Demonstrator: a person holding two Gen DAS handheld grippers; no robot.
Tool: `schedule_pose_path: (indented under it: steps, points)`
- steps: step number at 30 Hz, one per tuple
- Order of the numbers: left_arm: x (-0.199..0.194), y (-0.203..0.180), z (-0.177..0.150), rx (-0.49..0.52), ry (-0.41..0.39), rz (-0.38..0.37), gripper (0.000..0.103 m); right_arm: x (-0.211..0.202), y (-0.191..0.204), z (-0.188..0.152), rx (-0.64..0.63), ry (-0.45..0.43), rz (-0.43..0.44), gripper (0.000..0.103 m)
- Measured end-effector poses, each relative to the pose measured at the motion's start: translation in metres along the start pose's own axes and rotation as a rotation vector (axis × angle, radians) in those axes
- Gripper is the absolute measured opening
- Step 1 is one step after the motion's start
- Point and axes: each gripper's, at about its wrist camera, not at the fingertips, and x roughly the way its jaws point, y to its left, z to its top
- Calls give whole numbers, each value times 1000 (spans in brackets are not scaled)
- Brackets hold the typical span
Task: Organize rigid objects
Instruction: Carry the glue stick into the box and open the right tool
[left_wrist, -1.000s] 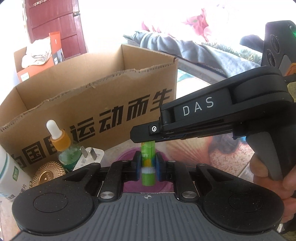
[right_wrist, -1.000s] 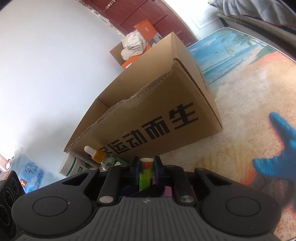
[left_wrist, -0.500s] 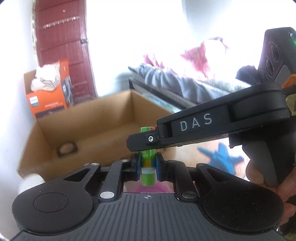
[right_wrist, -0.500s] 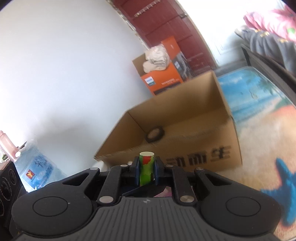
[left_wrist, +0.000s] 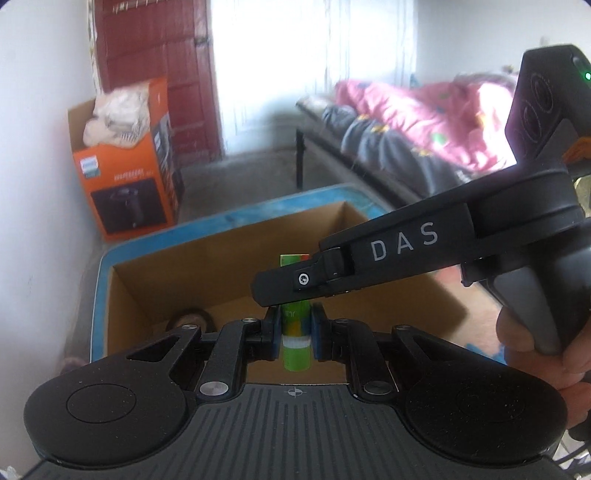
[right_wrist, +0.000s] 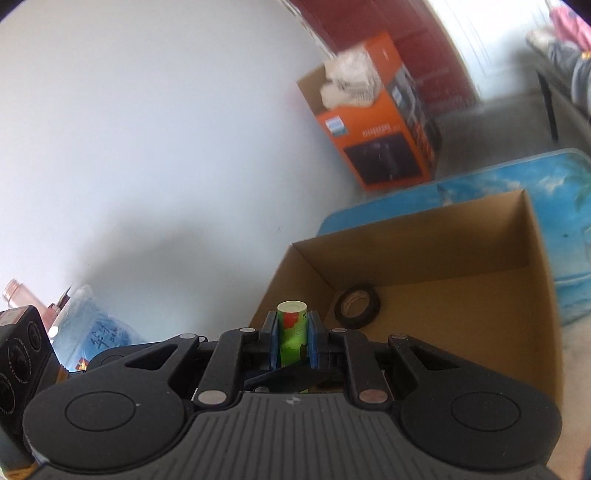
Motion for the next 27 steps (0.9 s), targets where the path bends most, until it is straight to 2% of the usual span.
schedule_pose_path:
  steps: [4, 8, 13, 17, 19, 20, 21, 23, 27]
  points:
    - [50, 28, 12, -90, 166, -13, 15, 46, -33, 24, 86, 115, -5, 18]
    - [99, 54, 18, -208, 320, -42, 15, 89, -64, 34, 163, 213, -16, 18]
    - [145, 66, 18, -262, 456, 5, 15, 134, -92, 35, 214, 314, -34, 19]
    - [168, 76, 12, -301, 515, 34, 15, 160, -99, 34, 227, 354, -58, 20]
    - [172, 78, 10, -314, 538, 36, 16, 167, -102, 34, 229, 363, -74, 24]
    - [172, 78, 10, -314, 543, 44, 20, 168, -102, 34, 231, 364, -82, 31]
    - [170, 78, 10, -305, 546, 56, 23, 168, -102, 35, 237, 364, -87, 45]
    - [165, 77, 12, -287, 536, 68, 32, 162, -100, 36, 233, 337, -78, 60]
    - [146, 79, 21, -288, 482, 66, 42, 133, -93, 40, 235, 265, -54, 61]
